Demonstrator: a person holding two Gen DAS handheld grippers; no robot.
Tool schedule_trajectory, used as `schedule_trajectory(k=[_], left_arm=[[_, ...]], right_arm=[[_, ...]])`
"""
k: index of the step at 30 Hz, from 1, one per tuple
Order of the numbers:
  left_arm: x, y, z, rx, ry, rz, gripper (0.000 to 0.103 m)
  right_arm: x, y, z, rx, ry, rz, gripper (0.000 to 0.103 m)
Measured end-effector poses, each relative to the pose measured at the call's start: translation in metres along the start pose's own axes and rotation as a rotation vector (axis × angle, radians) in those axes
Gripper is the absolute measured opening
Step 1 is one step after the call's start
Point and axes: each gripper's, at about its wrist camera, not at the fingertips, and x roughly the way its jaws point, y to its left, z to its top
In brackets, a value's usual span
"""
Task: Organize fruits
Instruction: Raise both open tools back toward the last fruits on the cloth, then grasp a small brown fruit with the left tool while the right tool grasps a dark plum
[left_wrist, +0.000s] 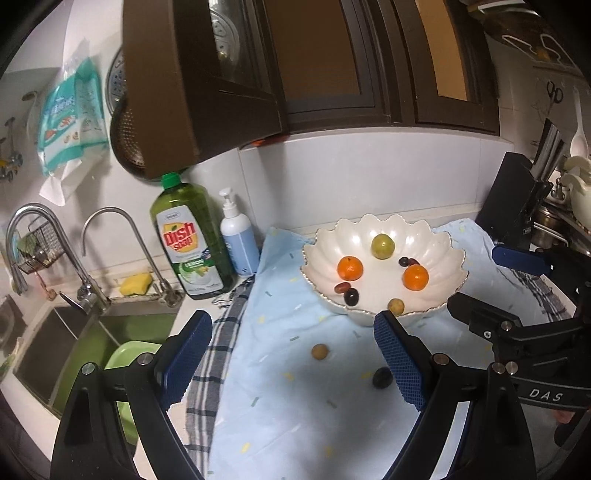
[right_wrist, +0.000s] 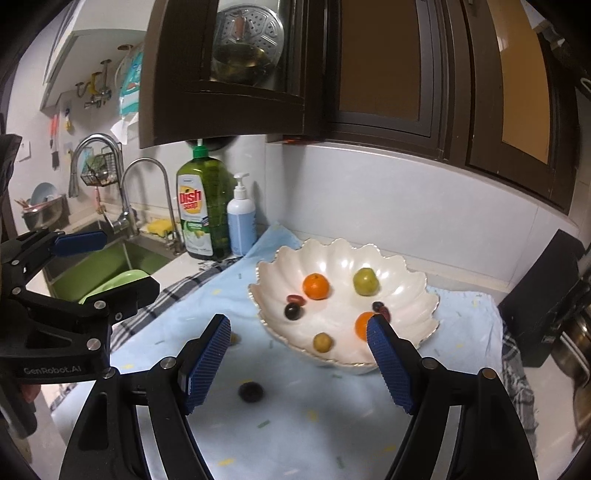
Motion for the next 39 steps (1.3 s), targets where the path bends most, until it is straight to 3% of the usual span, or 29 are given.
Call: schedule_trajectory(k=[7, 13, 25, 32, 39], left_arm=[[-0.003, 0.024, -0.017, 0.022, -0.024, -0.058, 0.089], [0.009, 0.039, -0.025, 0.106, -0.019, -0.151, 0.083], [0.057, 0.047, -0.038, 0.291, -0.022, -0.309, 0.071], [0.103, 0.041, -0.044, 0.354, 0.037, -0.393, 0.062], [0.142, 0.025, -0.052, 0.403, 0.103, -0.466, 0.052]], right_arm=[[-0.006, 0.029, -0.010, 0.018, -0.011, -0.056, 0.077], [-0.006, 0.057, -0.018, 0.042, -0.009, -0.146, 0.077], [0.029, 0.084, -0.039, 0.142, 0.078, -0.263, 0.076], [0.063, 0.086, -0.050, 0.177, 0.159, -0.299, 0.060], [0.090, 0.080, -0.057, 0.228, 0.221, -0.312, 0.054]])
